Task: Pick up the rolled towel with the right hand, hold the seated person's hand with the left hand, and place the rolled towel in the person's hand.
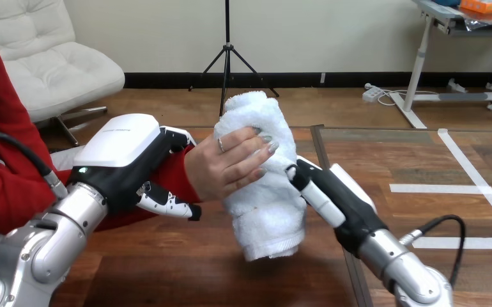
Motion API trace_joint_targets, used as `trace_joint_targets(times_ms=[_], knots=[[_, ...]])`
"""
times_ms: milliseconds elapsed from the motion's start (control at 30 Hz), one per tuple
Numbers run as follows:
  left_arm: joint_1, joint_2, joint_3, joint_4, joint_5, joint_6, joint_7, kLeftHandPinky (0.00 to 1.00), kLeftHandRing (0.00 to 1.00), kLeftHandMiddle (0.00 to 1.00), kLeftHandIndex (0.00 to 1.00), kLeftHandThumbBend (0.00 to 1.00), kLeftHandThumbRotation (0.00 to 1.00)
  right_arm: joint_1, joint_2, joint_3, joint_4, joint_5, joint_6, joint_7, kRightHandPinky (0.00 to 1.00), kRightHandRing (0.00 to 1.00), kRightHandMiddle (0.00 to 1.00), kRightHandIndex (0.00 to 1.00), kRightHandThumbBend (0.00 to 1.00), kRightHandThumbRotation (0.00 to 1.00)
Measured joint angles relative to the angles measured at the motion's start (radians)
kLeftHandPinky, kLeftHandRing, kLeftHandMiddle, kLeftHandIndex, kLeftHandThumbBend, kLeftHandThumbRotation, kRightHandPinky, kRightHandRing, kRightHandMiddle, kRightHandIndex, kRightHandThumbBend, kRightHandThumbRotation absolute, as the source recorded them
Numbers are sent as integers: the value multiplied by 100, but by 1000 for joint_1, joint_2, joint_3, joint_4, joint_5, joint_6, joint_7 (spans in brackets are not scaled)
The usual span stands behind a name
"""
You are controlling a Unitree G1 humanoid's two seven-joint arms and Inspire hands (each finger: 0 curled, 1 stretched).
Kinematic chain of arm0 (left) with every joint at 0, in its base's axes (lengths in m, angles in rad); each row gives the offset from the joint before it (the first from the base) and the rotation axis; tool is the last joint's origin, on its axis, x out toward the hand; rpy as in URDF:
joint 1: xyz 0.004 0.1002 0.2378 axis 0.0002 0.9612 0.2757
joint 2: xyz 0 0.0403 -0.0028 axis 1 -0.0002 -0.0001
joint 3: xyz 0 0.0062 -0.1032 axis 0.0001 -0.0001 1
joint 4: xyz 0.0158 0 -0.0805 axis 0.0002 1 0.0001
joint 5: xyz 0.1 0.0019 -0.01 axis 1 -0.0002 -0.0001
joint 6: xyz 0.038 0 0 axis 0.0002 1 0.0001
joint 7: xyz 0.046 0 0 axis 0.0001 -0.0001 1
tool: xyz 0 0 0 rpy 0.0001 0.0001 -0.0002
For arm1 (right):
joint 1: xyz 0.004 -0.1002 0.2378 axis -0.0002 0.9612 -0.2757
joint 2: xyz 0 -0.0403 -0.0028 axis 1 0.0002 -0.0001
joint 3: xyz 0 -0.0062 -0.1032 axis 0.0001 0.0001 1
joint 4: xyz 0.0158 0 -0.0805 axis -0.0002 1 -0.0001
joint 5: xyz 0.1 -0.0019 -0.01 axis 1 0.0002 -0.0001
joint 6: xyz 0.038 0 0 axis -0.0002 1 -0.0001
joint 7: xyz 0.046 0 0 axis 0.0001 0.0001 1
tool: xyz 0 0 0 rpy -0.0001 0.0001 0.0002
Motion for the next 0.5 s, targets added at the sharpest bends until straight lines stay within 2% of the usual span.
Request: trace_joint_targets(times_ms=[233,333,500], knots=[[22,-5,13,-10,-30,-8,15,51,64,67,67,88,47,21,-20,-19,0,30,-7,20,82,88,89,91,100,100],[38,-14,26,-19,-59,-11,18,53,65,69,69,94,56,30,-26,-27,0,45,-9,24,82,88,89,91,100,100],[70,-35,50,-29,-116,-13,25,54,67,72,73,98,64,49,-30,-47,-9,66,-9,32,83,90,91,93,100,100]])
